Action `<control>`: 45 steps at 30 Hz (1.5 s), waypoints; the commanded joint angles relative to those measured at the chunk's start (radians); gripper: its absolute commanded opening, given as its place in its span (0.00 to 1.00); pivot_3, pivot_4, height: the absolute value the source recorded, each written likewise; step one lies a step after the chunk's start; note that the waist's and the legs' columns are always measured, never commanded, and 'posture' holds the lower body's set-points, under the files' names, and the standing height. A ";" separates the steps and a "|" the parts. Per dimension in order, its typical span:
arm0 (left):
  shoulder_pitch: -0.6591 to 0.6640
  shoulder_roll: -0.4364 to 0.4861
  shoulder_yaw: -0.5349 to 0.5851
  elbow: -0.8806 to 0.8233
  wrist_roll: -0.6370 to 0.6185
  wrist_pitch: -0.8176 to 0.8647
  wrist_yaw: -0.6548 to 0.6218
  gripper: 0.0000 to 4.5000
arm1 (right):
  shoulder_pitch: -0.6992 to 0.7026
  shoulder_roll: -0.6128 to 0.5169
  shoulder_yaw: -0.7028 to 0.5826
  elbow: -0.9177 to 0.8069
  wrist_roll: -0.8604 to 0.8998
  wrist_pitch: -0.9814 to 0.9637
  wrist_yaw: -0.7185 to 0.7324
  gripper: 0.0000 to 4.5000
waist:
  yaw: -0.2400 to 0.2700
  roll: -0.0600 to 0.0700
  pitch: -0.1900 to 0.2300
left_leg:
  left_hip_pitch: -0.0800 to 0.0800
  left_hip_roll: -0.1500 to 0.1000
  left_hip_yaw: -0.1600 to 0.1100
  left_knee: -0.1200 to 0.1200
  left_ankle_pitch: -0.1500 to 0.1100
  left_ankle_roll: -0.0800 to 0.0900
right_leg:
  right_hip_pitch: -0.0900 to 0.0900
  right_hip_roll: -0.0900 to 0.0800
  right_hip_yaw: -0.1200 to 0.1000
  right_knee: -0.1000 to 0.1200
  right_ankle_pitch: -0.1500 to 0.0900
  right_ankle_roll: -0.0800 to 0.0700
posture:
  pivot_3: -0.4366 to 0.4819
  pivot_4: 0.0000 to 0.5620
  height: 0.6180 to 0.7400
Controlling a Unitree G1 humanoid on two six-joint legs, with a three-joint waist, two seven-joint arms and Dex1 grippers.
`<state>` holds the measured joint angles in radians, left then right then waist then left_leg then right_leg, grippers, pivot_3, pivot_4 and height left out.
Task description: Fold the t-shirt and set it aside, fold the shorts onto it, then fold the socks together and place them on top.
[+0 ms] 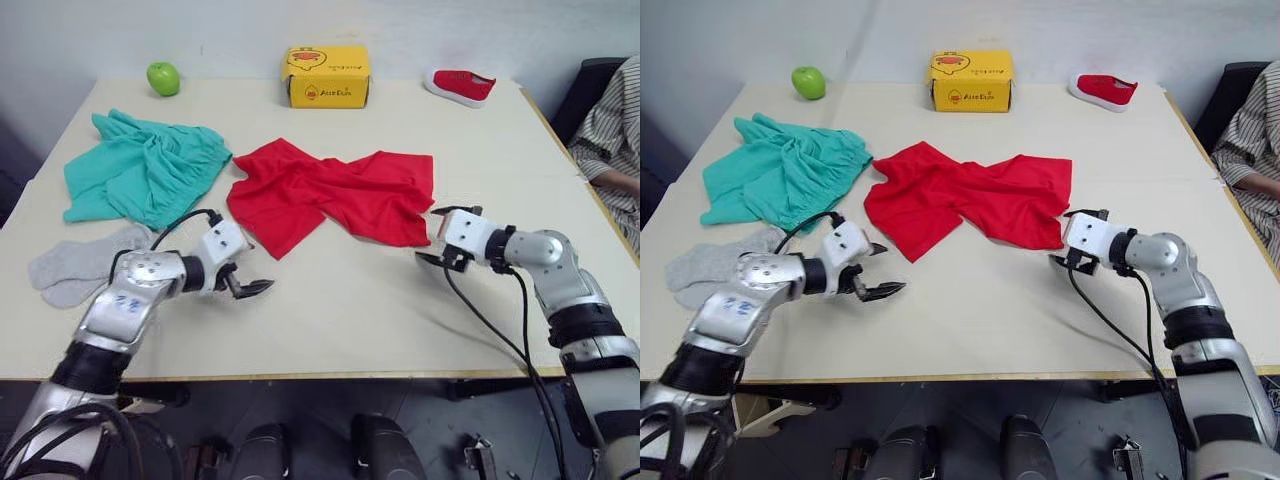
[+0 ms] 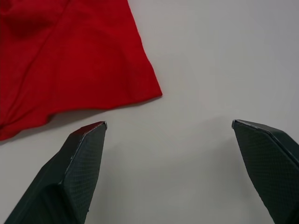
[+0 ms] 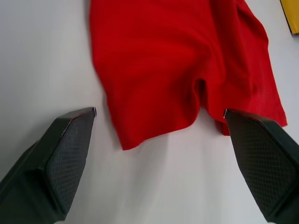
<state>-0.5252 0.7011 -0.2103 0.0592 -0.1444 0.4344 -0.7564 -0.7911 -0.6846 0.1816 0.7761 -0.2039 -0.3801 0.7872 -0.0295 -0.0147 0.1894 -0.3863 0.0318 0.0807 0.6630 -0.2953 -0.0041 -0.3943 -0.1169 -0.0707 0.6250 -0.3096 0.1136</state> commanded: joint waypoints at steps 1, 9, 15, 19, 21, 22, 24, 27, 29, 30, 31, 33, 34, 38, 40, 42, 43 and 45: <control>-0.047 -0.029 -0.023 0.066 0.085 -0.061 0.033 1.00 | -0.034 0.022 0.044 0.111 -0.078 0.001 -0.064 0.99 | 0.000 -0.001 -0.001 | 0.000 0.001 0.000 0.001 0.000 0.000 | 0.000 0.000 0.001 0.001 0.000 0.000 | 0.48 0.27 1.00; -0.064 -0.065 0.014 0.094 0.121 -0.048 0.050 1.00 | -0.126 0.083 0.114 0.268 -0.159 0.009 -0.148 0.99 | -0.003 -0.005 -0.003 | 0.011 0.002 -0.001 0.000 0.000 0.000 | 0.004 0.000 0.009 0.004 0.001 0.000 | 0.48 0.27 1.00; -0.064 -0.059 0.057 0.088 0.125 -0.034 0.073 1.00 | -0.158 0.133 0.138 0.322 -0.182 0.014 -0.175 0.72 | -0.010 -0.008 -0.005 | 0.012 0.004 -0.001 0.000 -0.001 -0.001 | 0.004 0.000 0.009 0.004 0.001 0.000 | 0.48 0.27 1.00; -0.052 -0.055 0.080 0.075 0.122 -0.020 0.082 1.00 | -0.156 0.138 0.144 0.312 -0.195 -0.024 -0.203 0.39 | -0.013 -0.008 -0.005 | 0.012 0.004 -0.001 0.000 -0.001 -0.001 | 0.004 0.000 0.010 0.004 0.001 0.000 | 0.48 0.27 1.00; -0.043 -0.055 0.096 0.074 0.116 -0.015 0.087 1.00 | -0.151 0.133 0.151 0.293 -0.204 -0.060 -0.225 0.24 | -0.014 -0.008 -0.005 | 0.012 0.005 -0.001 -0.001 -0.002 -0.002 | 0.004 0.000 0.010 0.004 0.001 0.000 | 0.48 0.27 1.00; -0.040 -0.060 0.104 0.075 0.109 -0.012 0.090 1.00 | -0.146 0.131 0.150 0.288 -0.202 -0.064 -0.221 0.16 | -0.014 -0.008 -0.005 | 0.012 0.004 0.000 -0.001 -0.002 -0.002 | 0.003 0.000 0.010 0.004 0.001 0.000 | 0.48 0.27 1.00; -0.040 -0.070 0.116 0.076 0.095 -0.005 0.087 1.00 | -0.138 0.129 0.144 0.283 -0.195 -0.064 -0.208 0.01 | -0.015 -0.008 -0.005 | 0.011 0.005 0.000 -0.001 -0.002 -0.002 | 0.003 0.000 0.010 0.004 0.001 0.000 | 0.48 0.27 1.00; -0.045 -0.082 0.112 0.065 0.077 0.018 0.057 1.00 | -0.123 0.122 0.135 0.262 -0.184 -0.069 -0.189 0.01 | -0.015 -0.008 -0.005 | 0.011 0.004 0.000 -0.002 -0.003 -0.002 | 0.002 0.000 0.010 0.003 0.001 0.000 | 0.48 0.27 1.00; -0.046 -0.089 0.101 0.052 0.069 0.041 0.037 1.00 | -0.113 0.117 0.129 0.241 -0.176 -0.071 -0.178 0.01 | -0.014 -0.008 -0.005 | 0.011 0.004 0.000 -0.002 -0.003 -0.002 | 0.002 0.000 0.010 0.003 0.001 0.000 | 0.48 0.27 1.00; -0.047 -0.091 0.097 0.048 0.068 0.049 0.031 1.00 | -0.109 0.116 0.127 0.232 -0.173 -0.070 -0.175 0.01 | -0.014 -0.008 -0.005 | 0.011 0.004 0.000 -0.002 -0.003 -0.001 | 0.002 0.000 0.010 0.003 0.001 0.000 | 0.48 0.27 1.00; -0.051 -0.098 0.086 0.051 0.077 0.051 0.031 1.00 | -0.103 0.113 0.122 0.214 -0.167 -0.071 -0.169 0.01 | -0.014 -0.008 -0.005 | 0.011 0.004 0.000 -0.002 -0.004 -0.001 | 0.002 0.000 0.010 0.003 0.001 0.000 | 0.48 0.27 1.00; -0.071 -0.119 0.052 0.081 0.110 0.045 0.044 1.00 | -0.085 0.103 0.113 0.168 -0.160 -0.082 -0.176 0.01 | -0.012 -0.008 -0.005 | 0.011 0.004 0.001 -0.002 -0.004 -0.001 | 0.002 0.000 0.010 0.003 0.001 0.000 | 0.48 0.27 1.00; -0.080 -0.127 0.037 0.096 0.124 0.042 0.048 1.00 | -0.076 0.096 0.110 0.144 -0.162 -0.087 -0.184 0.01 | -0.008 -0.008 -0.005 | 0.010 0.004 0.001 -0.002 -0.004 -0.001 | 0.002 0.000 0.010 0.003 0.001 0.000 | 0.48 0.27 1.00; -0.118 -0.164 0.016 0.175 0.161 0.025 0.075 1.00 | -0.035 0.061 0.093 0.070 -0.159 -0.087 -0.192 0.01 | 0.002 -0.008 -0.005 | 0.010 0.003 0.002 -0.002 -0.005 0.000 | 0.002 0.000 0.010 0.003 0.001 0.000 | 0.48 0.27 1.00; -0.131 -0.173 0.004 0.225 0.186 0.000 0.089 1.00 | -0.014 0.049 0.086 0.046 -0.151 -0.080 -0.182 0.01 | 0.004 -0.008 -0.005 | 0.010 0.002 0.002 -0.002 -0.005 0.001 | 0.002 -0.001 0.011 0.002 0.001 0.000 | 0.48 0.27 1.00; -0.144 -0.186 -0.008 0.290 0.209 -0.024 0.104 1.00 | 0.008 0.039 0.080 0.024 -0.144 -0.073 -0.170 0.01 | 0.005 -0.008 -0.005 | 0.011 0.001 0.002 -0.002 -0.005 0.001 | 0.003 -0.001 0.011 0.002 0.001 0.000 | 0.48 0.27 1.00; -0.152 -0.193 -0.017 0.329 0.219 -0.041 0.107 0.96 | 0.018 0.034 0.078 0.012 -0.142 -0.068 -0.163 0.00 | 0.005 -0.008 -0.005 | 0.011 0.001 0.002 -0.002 -0.005 0.001 | 0.003 -0.001 0.011 0.002 0.001 0.000 | 0.48 0.27 1.00; -0.166 -0.212 -0.021 0.400 0.226 -0.064 0.121 0.87 | 0.037 0.029 0.072 -0.015 -0.134 -0.061 -0.149 0.00 | 0.007 -0.008 -0.005 | 0.011 0.001 0.001 -0.001 -0.004 0.002 | 0.004 -0.002 0.010 0.003 0.001 0.000 | 0.48 0.27 1.00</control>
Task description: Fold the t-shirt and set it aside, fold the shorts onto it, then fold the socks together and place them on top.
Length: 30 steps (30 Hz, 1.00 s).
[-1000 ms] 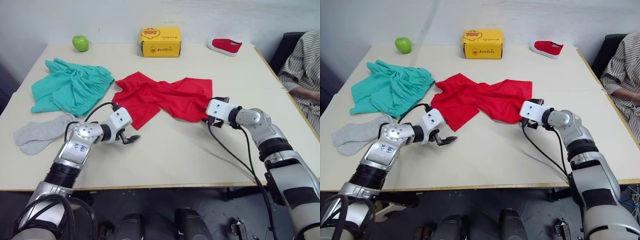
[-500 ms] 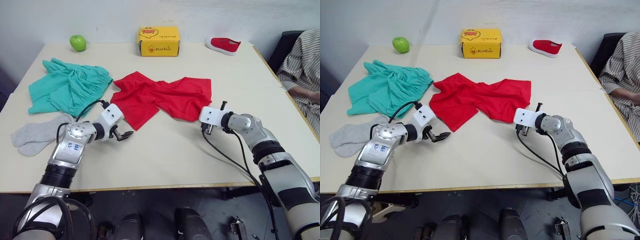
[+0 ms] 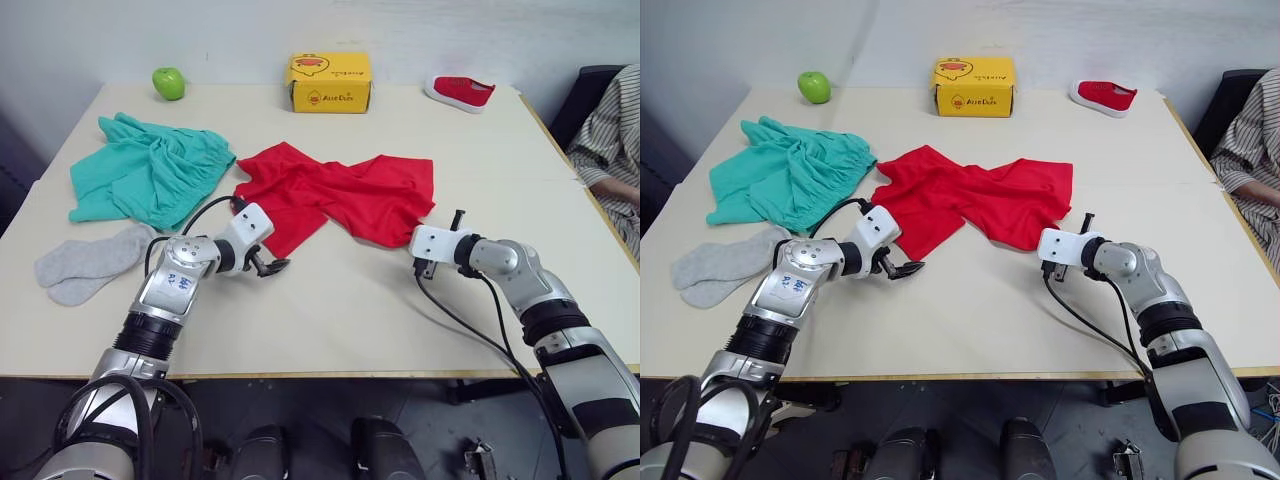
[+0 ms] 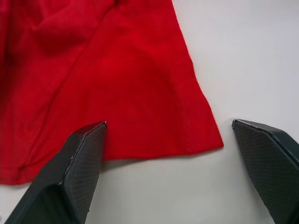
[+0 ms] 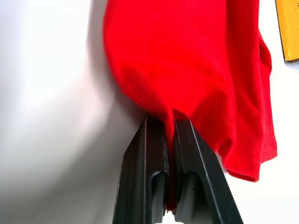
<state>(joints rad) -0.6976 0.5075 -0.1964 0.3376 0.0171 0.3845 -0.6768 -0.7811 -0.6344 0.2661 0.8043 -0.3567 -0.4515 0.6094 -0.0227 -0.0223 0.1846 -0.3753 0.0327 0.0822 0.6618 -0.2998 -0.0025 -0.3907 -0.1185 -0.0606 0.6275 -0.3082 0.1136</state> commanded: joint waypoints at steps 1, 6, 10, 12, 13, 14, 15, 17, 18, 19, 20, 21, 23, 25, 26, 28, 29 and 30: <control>0.000 -0.025 -0.037 0.150 0.065 -0.021 0.038 0.80 | 0.033 -0.023 -0.014 -0.055 0.022 0.015 0.034 0.00 | 0.000 0.000 0.000 | 0.001 0.000 0.000 0.000 0.000 0.000 | 0.001 0.000 0.000 0.000 0.000 0.000 | 0.48 0.27 1.00; -0.017 -0.056 -0.049 0.297 0.076 -0.088 0.040 0.44 | 0.066 -0.036 -0.029 -0.114 0.050 0.032 0.059 0.00 | -0.001 0.001 -0.001 | 0.005 0.000 -0.001 0.000 0.000 0.000 | 0.006 0.000 -0.001 0.000 0.001 0.001 | 0.48 0.27 1.00; -0.047 -0.066 -0.052 0.441 0.099 -0.186 0.067 0.17 | 0.090 -0.048 -0.043 -0.165 0.072 0.053 0.079 0.00 | -0.003 0.003 -0.002 | 0.009 0.000 -0.003 0.000 0.000 0.000 | 0.010 -0.001 -0.003 -0.002 0.001 0.002 | 0.48 0.27 1.00; -0.063 -0.058 -0.049 0.500 0.107 -0.243 0.088 0.03 | 0.107 -0.052 -0.050 -0.193 0.084 0.066 0.086 0.00 | -0.004 0.004 -0.002 | 0.010 0.000 -0.003 0.000 0.000 0.000 | 0.012 -0.001 -0.003 -0.002 0.001 0.002 | 0.48 0.27 1.00; -0.069 -0.056 -0.045 0.519 0.106 -0.264 0.094 0.00 | 0.113 -0.054 -0.053 -0.204 0.089 0.073 0.090 0.00 | -0.004 0.005 -0.003 | 0.010 0.001 -0.004 0.000 0.000 0.000 | 0.012 -0.001 -0.003 -0.002 0.001 0.002 | 0.48 0.27 1.00; -0.072 -0.051 -0.039 0.533 0.104 -0.287 0.096 0.00 | 0.122 -0.056 -0.056 -0.217 0.095 0.079 0.093 0.00 | -0.005 0.005 -0.003 | 0.010 0.001 -0.004 0.000 -0.001 0.000 | 0.012 -0.001 -0.003 -0.002 0.001 0.002 | 0.48 0.27 1.00; -0.075 -0.047 -0.034 0.541 0.100 -0.302 0.094 0.00 | 0.128 -0.057 -0.059 -0.227 0.100 0.086 0.096 0.00 | -0.006 0.006 -0.004 | 0.010 0.001 -0.004 0.000 -0.001 0.000 | 0.012 -0.001 -0.003 -0.002 0.001 0.002 | 0.48 0.27 1.00; -0.068 -0.034 -0.014 0.533 0.081 -0.327 0.080 0.00 | 0.144 -0.059 -0.070 -0.248 0.110 0.096 0.100 0.00 | -0.009 0.007 -0.004 | 0.010 0.002 -0.003 0.000 -0.001 -0.001 | 0.012 0.000 -0.003 -0.002 0.001 0.002 | 0.48 0.27 1.00; -0.058 -0.023 0.002 0.513 0.064 -0.331 0.064 0.00 | 0.150 -0.059 -0.077 -0.257 0.118 0.099 0.103 0.00 | -0.010 0.007 -0.004 | 0.010 0.003 -0.003 0.000 -0.001 -0.001 | 0.012 0.000 -0.003 -0.002 0.001 0.002 | 0.48 0.27 1.00; -0.037 0.000 0.027 0.469 0.038 -0.341 0.034 0.00 | 0.154 -0.064 -0.084 -0.264 0.127 0.094 0.104 0.00 | -0.014 0.007 -0.004 | 0.010 0.003 -0.003 0.000 -0.001 -0.001 | 0.012 0.001 -0.003 -0.002 0.001 0.002 | 0.48 0.27 1.00; -0.022 0.016 0.044 0.436 0.022 -0.346 0.012 0.00 | 0.156 -0.068 -0.089 -0.269 0.133 0.091 0.105 0.00 | -0.020 0.007 -0.004 | 0.010 0.004 -0.003 0.000 -0.002 -0.002 | 0.011 0.001 -0.003 -0.002 0.001 0.002 | 0.48 0.27 1.00; -0.007 0.027 0.061 0.406 0.005 -0.348 -0.008 0.00 | 0.158 -0.071 -0.093 -0.273 0.140 0.091 0.108 0.00 | -0.027 0.007 -0.004 | 0.009 0.006 -0.002 0.000 -0.002 -0.003 | 0.010 0.001 -0.002 -0.002 0.001 0.002 | 0.48 0.27 1.00; 0.041 0.056 0.132 0.297 -0.079 -0.310 -0.063 0.00 | 0.167 -0.079 -0.109 -0.286 0.174 0.088 0.124 0.00 | -0.034 0.008 -0.004 | 0.007 0.009 0.000 -0.001 -0.003 -0.005 | 0.005 0.002 -0.001 -0.002 0.000 0.001 | 0.48 0.27 1.00; 0.092 0.083 0.202 0.184 -0.165 -0.261 -0.115 0.00 | 0.176 -0.085 -0.127 -0.299 0.207 0.089 0.140 0.00 | -0.035 0.008 -0.004 | 0.003 0.012 0.006 -0.002 -0.003 -0.006 | -0.002 0.004 0.001 0.001 0.000 0.000 | 0.48 0.27 1.00; 0.129 0.106 0.254 0.116 -0.227 -0.218 -0.146 0.00 | 0.179 -0.088 -0.142 -0.306 0.231 0.089 0.152 0.00 | -0.036 0.008 -0.004 | 0.003 0.013 0.008 -0.004 -0.002 -0.006 | -0.003 0.005 0.002 0.002 0.000 0.000 | 0.48 0.27 1.00; 0.202 0.153 0.340 0.002 -0.324 -0.136 -0.194 0.00 | 0.185 -0.093 -0.170 -0.315 0.275 0.089 0.175 0.00 | -0.035 0.008 -0.003 | 0.002 0.014 0.010 -0.006 -0.002 -0.007 | -0.005 0.006 0.003 0.000 0.000 0.000 | 0.48 0.27 1.00; 0.230 0.172 0.365 -0.035 -0.350 -0.104 -0.207 0.00 | 0.188 -0.095 -0.178 -0.320 0.289 0.089 0.186 0.00 | -0.033 0.007 -0.002 | 0.002 0.014 0.011 -0.007 -0.002 -0.007 | -0.006 0.006 0.004 0.000 0.000 0.000 | 0.48 0.27 1.00; 0.247 0.184 0.377 -0.060 -0.363 -0.081 -0.211 0.00 | 0.191 -0.095 -0.182 -0.325 0.297 0.090 0.193 0.00 | -0.031 0.006 -0.001 | 0.002 0.014 0.011 -0.007 -0.002 -0.006 | -0.006 0.006 0.004 -0.001 0.000 0.000 | 0.48 0.27 1.00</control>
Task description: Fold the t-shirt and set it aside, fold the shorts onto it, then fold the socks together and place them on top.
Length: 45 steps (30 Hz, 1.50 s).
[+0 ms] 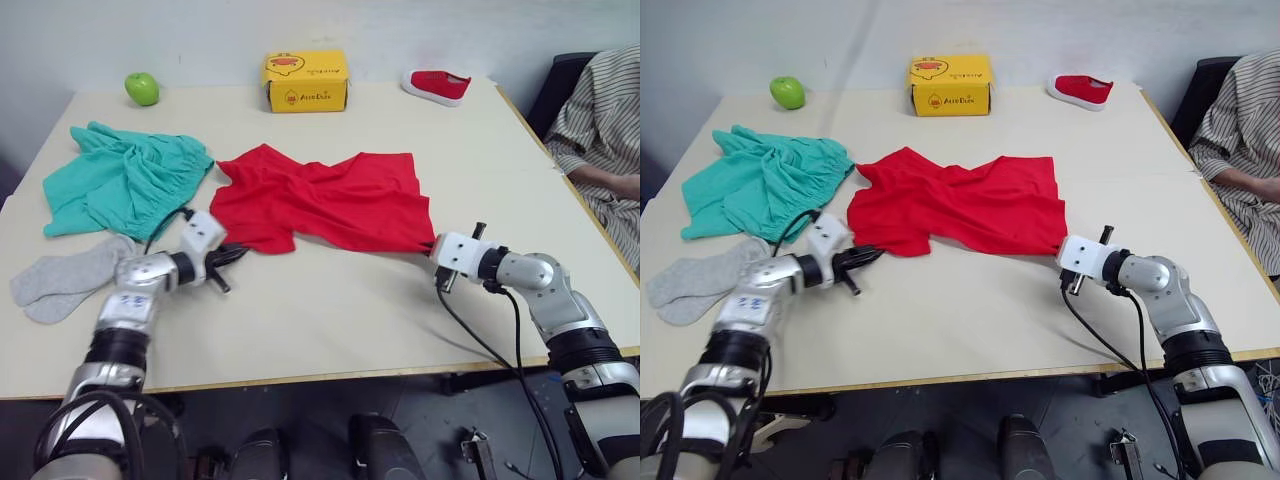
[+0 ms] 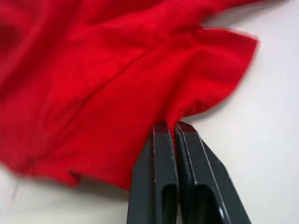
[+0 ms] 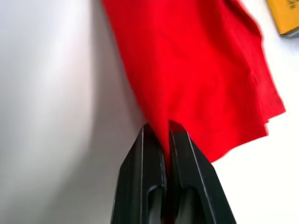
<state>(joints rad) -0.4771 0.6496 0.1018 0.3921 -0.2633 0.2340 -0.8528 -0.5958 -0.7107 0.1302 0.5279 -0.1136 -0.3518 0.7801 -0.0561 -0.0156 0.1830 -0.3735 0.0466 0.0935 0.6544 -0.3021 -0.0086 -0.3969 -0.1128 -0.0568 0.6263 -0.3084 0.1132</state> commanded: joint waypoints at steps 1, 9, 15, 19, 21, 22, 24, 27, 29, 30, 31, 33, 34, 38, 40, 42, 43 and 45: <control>0.059 0.054 0.107 -0.154 -0.114 0.096 -0.047 0.00 | 0.015 -0.023 -0.052 -0.064 0.072 -0.013 0.043 0.00 | 0.004 0.000 0.001 | -0.001 0.000 0.000 0.000 0.000 0.001 | 0.000 0.000 0.000 -0.001 0.000 0.000 | 0.48 0.27 1.00; 0.355 0.124 0.278 -0.432 -0.273 0.213 -0.134 0.00 | 0.209 -0.098 -0.094 -0.324 0.305 0.051 0.283 0.00 | 0.029 0.000 0.001 | -0.001 -0.001 0.000 0.000 -0.007 0.003 | 0.001 -0.003 0.001 -0.005 0.000 -0.001 | 0.48 0.27 1.00; 0.575 0.166 0.326 -0.540 -0.237 0.157 -0.190 0.00 | 0.366 -0.187 -0.160 -0.467 0.410 0.186 0.374 0.00 | 0.028 0.000 0.001 | 0.000 -0.001 0.000 -0.001 -0.010 0.003 | 0.001 -0.003 0.001 -0.008 -0.001 -0.003 | 0.48 0.27 1.00; 0.732 0.240 0.298 -0.602 -0.171 0.077 -0.276 0.00 | 0.469 -0.268 -0.171 -0.561 0.479 0.346 0.459 0.00 | 0.028 0.000 0.001 | 0.002 0.000 0.001 -0.003 -0.012 0.002 | 0.001 -0.003 0.001 -0.010 -0.003 -0.006 | 0.48 0.27 1.00; 0.763 0.272 0.290 -0.627 -0.175 0.095 -0.300 0.00 | 0.500 -0.318 -0.153 -0.595 0.477 0.425 0.497 0.00 | 0.028 0.000 0.001 | 0.002 0.001 0.000 -0.003 -0.015 0.006 | 0.001 -0.003 0.002 -0.010 -0.004 -0.008 | 0.48 0.27 1.00; 0.761 0.280 0.288 -0.632 -0.178 0.101 -0.303 0.00 | 0.502 -0.327 -0.149 -0.601 0.472 0.432 0.508 0.00 | 0.028 0.001 0.002 | 0.002 0.002 0.000 -0.004 -0.015 0.006 | 0.001 -0.005 0.003 -0.010 -0.005 -0.008 | 0.48 0.27 1.00; 0.692 0.270 0.280 -0.617 -0.183 0.099 -0.265 0.00 | 0.454 -0.304 -0.149 -0.580 0.461 0.431 0.494 0.00 | 0.029 0.001 0.002 | 0.003 0.002 0.000 -0.003 -0.014 0.006 | 0.001 -0.006 0.002 -0.009 -0.005 -0.009 | 0.48 0.27 1.00; 0.448 0.235 0.267 -0.553 -0.228 0.163 -0.163 0.00 | 0.274 -0.244 -0.147 -0.460 0.403 0.380 0.431 0.00 | 0.031 0.001 0.003 | 0.003 0.002 -0.001 -0.003 -0.011 0.000 | 0.001 -0.005 0.001 -0.008 -0.001 -0.013 | 0.48 0.27 1.00; 0.259 0.221 0.233 -0.452 -0.191 0.155 -0.109 0.00 | 0.103 -0.187 -0.157 -0.329 0.365 0.353 0.358 0.00 | 0.029 0.001 0.004 | 0.002 0.002 0.000 -0.003 -0.006 -0.001 | 0.000 -0.004 -0.004 -0.008 0.004 -0.013 | 0.48 0.27 1.00; 0.154 0.213 0.209 -0.377 -0.149 0.130 -0.067 0.00 | -0.001 -0.154 -0.164 -0.245 0.337 0.324 0.299 0.00 | 0.029 0.001 0.004 | 0.002 0.002 0.000 -0.003 -0.005 -0.001 | 0.000 -0.003 -0.007 -0.008 0.005 -0.012 | 0.48 0.27 1.00; 0.030 0.206 0.181 -0.277 -0.096 0.105 -0.008 0.00 | -0.118 -0.123 -0.172 -0.146 0.312 0.296 0.236 0.00 | 0.028 0.001 0.004 | 0.003 0.002 0.001 -0.003 -0.003 0.000 | 0.000 -0.003 -0.007 -0.008 0.006 -0.012 | 0.48 0.27 1.00; -0.199 0.187 0.138 -0.064 0.007 0.005 0.107 0.00 | -0.333 -0.076 -0.186 0.044 0.254 0.215 0.104 0.00 | 0.026 0.001 0.006 | 0.000 0.000 0.002 -0.003 0.003 0.000 | -0.005 0.001 -0.008 -0.005 0.006 -0.011 | 0.48 0.27 1.00; -0.323 0.172 0.129 0.055 0.042 -0.054 0.170 0.00 | -0.438 -0.054 -0.197 0.142 0.238 0.179 0.035 0.00 | 0.027 0.001 0.006 | -0.002 -0.001 0.004 -0.003 0.005 -0.002 | -0.008 0.001 -0.007 -0.002 0.007 -0.010 | 0.48 0.27 1.00; -0.737 0.143 0.130 0.451 0.141 -0.368 0.415 0.00 | -0.748 -0.024 -0.210 0.446 0.155 -0.025 -0.232 0.00 | 0.026 -0.003 0.007 | -0.026 -0.004 0.014 -0.001 0.010 -0.005 | -0.034 0.002 -0.013 0.007 0.007 -0.009 | 0.48 0.27 1.00; -0.888 0.146 0.161 0.566 0.128 -0.535 0.456 0.00 | -0.846 -0.029 -0.210 0.527 0.128 -0.113 -0.317 0.00 | 0.024 -0.005 0.007 | -0.036 -0.007 0.018 -0.001 0.008 -0.004 | -0.049 -0.003 -0.025 0.011 0.007 -0.010 | 0.48 0.27 1.00; -0.972 0.164 0.170 0.633 0.122 -0.662 0.449 0.00 | -0.897 -0.044 -0.197 0.574 0.091 -0.189 -0.372 0.00 | 0.018 -0.005 0.007 | -0.036 -0.007 0.021 -0.002 0.001 0.000 | -0.051 -0.008 -0.040 0.012 0.008 -0.010 | 0.48 0.27 1.00; -0.992 0.178 0.165 0.651 0.130 -0.710 0.439 0.00 | -0.907 -0.053 -0.194 0.586 0.079 -0.227 -0.387 0.00 | 0.013 -0.005 0.007 | -0.035 -0.009 0.024 -0.002 -0.001 0.004 | -0.051 -0.014 -0.052 0.012 0.007 -0.010 | 0.48 0.27 1.00; -1.002 0.200 0.162 0.665 0.120 -0.755 0.371 0.00 | -0.903 -0.068 -0.184 0.599 0.057 -0.277 -0.389 0.00 | 0.000 -0.005 0.007 | -0.033 -0.015 0.028 -0.005 -0.005 0.010 | -0.051 -0.024 -0.068 0.012 0.007 -0.010 | 0.48 0.27 1.00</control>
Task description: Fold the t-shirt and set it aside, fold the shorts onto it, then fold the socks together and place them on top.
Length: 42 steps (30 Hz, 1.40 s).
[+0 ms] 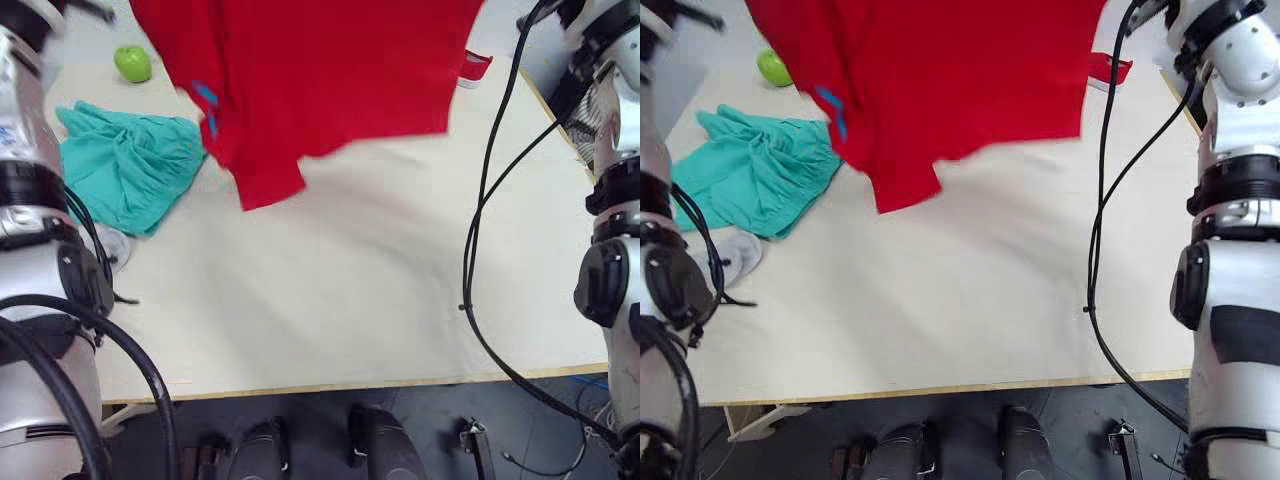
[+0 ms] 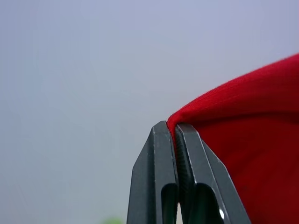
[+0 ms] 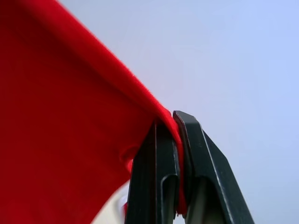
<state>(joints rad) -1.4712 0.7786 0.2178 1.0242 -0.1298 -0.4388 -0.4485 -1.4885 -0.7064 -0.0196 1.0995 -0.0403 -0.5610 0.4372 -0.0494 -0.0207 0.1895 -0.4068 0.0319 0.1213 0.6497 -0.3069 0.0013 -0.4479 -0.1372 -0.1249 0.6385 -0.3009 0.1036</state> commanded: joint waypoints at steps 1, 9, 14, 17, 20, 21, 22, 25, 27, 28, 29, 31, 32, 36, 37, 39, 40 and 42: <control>0.011 0.085 0.044 0.024 -0.017 -0.106 -0.069 0.00 | 0.011 -0.078 -0.035 0.024 -0.020 -0.097 -0.040 0.00 | -0.010 0.000 0.000 | 0.000 -0.002 0.001 0.000 -0.001 0.003 | 0.001 -0.004 -0.008 0.000 0.000 0.000 | 0.48 0.27 1.00; 0.731 0.154 0.085 -0.505 -0.159 0.013 -0.407 0.00 | 0.578 -0.109 0.006 -0.320 0.034 -0.211 0.226 0.00 | -0.032 0.003 0.002 | 0.004 -0.002 -0.003 0.007 -0.006 0.010 | 0.020 -0.013 -0.034 -0.010 0.005 0.009 | 0.48 0.27 1.00; 1.393 0.117 0.200 -1.094 -0.270 0.302 -0.419 0.00 | 0.980 -0.201 -0.045 -0.661 0.070 -0.168 0.293 0.00 | -0.020 0.013 0.015 | -0.002 0.001 -0.009 0.017 -0.007 0.012 | 0.020 -0.016 -0.030 -0.012 0.005 0.009 | 0.48 0.27 1.00; 1.646 0.098 0.254 -1.335 -0.315 0.464 -0.402 0.00 | 1.207 -0.259 -0.065 -0.811 0.110 -0.127 0.346 0.00 | -0.001 0.012 0.017 | 0.007 0.002 -0.007 0.021 -0.006 0.014 | 0.030 -0.017 -0.028 -0.013 0.005 0.010 | 0.48 0.27 1.00; 1.776 0.092 0.294 -1.447 -0.344 0.562 -0.406 0.00 | 1.341 -0.294 -0.083 -0.901 0.153 -0.064 0.394 0.00 | 0.022 0.013 0.017 | 0.027 0.008 -0.011 0.023 -0.009 0.016 | 0.054 -0.012 -0.031 -0.024 0.011 0.003 | 0.48 0.27 1.00; 1.800 0.093 0.306 -1.469 -0.354 0.591 -0.408 0.00 | 1.363 -0.307 -0.085 -0.915 0.162 -0.042 0.412 0.00 | 0.024 0.018 0.017 | 0.031 0.012 -0.011 0.021 -0.012 0.014 | 0.060 -0.010 -0.031 -0.031 0.013 0.000 | 0.48 0.27 1.00; 1.835 0.096 0.324 -1.495 -0.374 0.628 -0.420 0.00 | 1.391 -0.322 -0.080 -0.932 0.191 -0.013 0.453 0.00 | 0.024 0.022 0.017 | 0.033 0.017 -0.013 0.019 -0.010 0.014 | 0.068 -0.006 -0.031 -0.043 0.017 -0.006 | 0.48 0.27 1.00; 1.898 0.111 0.355 -1.535 -0.394 0.696 -0.457 0.00 | 1.468 -0.370 -0.061 -0.991 0.277 0.106 0.587 0.00 | 0.025 0.024 0.016 | 0.034 0.026 -0.012 0.017 -0.008 0.011 | 0.071 -0.003 -0.023 -0.053 0.021 -0.019 | 0.48 0.27 1.00; 1.915 0.124 0.354 -1.538 -0.378 0.713 -0.481 0.00 | 1.504 -0.403 -0.048 -1.023 0.313 0.196 0.658 0.00 | 0.027 0.022 0.014 | 0.036 0.025 -0.009 0.016 -0.010 0.007 | 0.067 -0.004 -0.023 -0.044 0.021 -0.013 | 0.48 0.27 1.00; 1.920 0.130 0.354 -1.539 -0.375 0.728 -0.490 0.00 | 1.505 -0.406 -0.049 -1.029 0.317 0.209 0.674 0.00 | 0.027 0.021 0.014 | 0.035 0.025 -0.005 0.016 -0.008 0.007 | 0.060 0.001 -0.022 -0.034 0.017 -0.013 | 0.48 0.27 1.00; 1.923 0.136 0.353 -1.538 -0.371 0.737 -0.499 0.00 | 1.502 -0.407 -0.050 -1.034 0.321 0.233 0.684 0.00 | 0.028 0.020 0.013 | 0.034 0.025 -0.003 0.016 -0.007 0.003 | 0.055 0.003 -0.020 -0.029 0.014 -0.012 | 0.48 0.27 1.00; 1.914 0.143 0.353 -1.536 -0.377 0.763 -0.510 0.00 | 1.501 -0.413 -0.049 -1.046 0.329 0.272 0.722 0.00 | 0.027 0.020 0.013 | 0.034 0.025 0.001 0.016 -0.006 0.000 | 0.051 0.006 -0.022 -0.024 0.010 -0.014 | 0.48 0.27 1.00; 1.905 0.150 0.349 -1.533 -0.379 0.775 -0.514 0.00 | 1.504 -0.415 -0.048 -1.052 0.338 0.291 0.745 0.00 | 0.025 0.020 0.013 | 0.034 0.025 0.003 0.015 -0.006 0.000 | 0.050 0.007 -0.023 -0.021 0.010 -0.014 | 0.48 0.27 1.00; 1.857 0.172 0.326 -1.501 -0.365 0.792 -0.536 0.00 | 1.469 -0.391 -0.045 -1.053 0.347 0.327 0.794 0.00 | 0.025 0.020 0.014 | 0.035 0.027 0.005 0.017 -0.008 0.002 | 0.049 0.006 -0.021 -0.025 0.010 -0.013 | 0.48 0.27 1.00; 1.829 0.183 0.311 -1.485 -0.370 0.802 -0.545 0.00 | 1.437 -0.377 -0.036 -1.042 0.345 0.343 0.795 0.00 | 0.024 0.019 0.014 | 0.035 0.027 0.005 0.017 -0.008 0.002 | 0.049 0.006 -0.020 -0.024 0.011 -0.013 | 0.48 0.27 1.00; 1.772 0.208 0.285 -1.454 -0.384 0.829 -0.566 0.00 | 1.387 -0.359 -0.024 -1.032 0.349 0.390 0.803 0.00 | 0.024 0.019 0.014 | 0.036 0.027 0.006 0.018 -0.010 0.007 | 0.049 0.006 -0.018 -0.023 0.012 -0.013 | 0.48 0.27 1.00; 1.745 0.224 0.270 -1.437 -0.387 0.843 -0.579 0.00 | 1.377 -0.353 -0.023 -1.034 0.359 0.406 0.817 0.00 | 0.024 0.019 0.014 | 0.036 0.027 0.007 0.018 -0.010 0.007 | 0.048 0.006 -0.017 -0.023 0.013 -0.014 | 0.48 0.27 1.00; 1.694 0.256 0.236 -1.398 -0.387 0.864 -0.612 0.00 | 1.350 -0.341 -0.022 -1.032 0.381 0.459 0.840 0.00 | 0.027 0.019 0.013 | 0.036 0.027 0.007 0.018 -0.010 0.007 | 0.046 0.006 -0.015 -0.020 0.013 -0.015 | 0.48 0.27 1.00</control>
<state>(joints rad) 0.2427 1.0116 0.4624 -0.3957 -0.5061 0.4101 -1.0336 -0.1272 -1.0541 -0.0403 0.0782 0.3076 -0.1420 1.2569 -0.0219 -0.0021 0.2030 -0.3714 0.0591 0.1290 0.6673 -0.3165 0.0066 -0.4033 -0.1311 -0.1388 0.6195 -0.2891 0.0881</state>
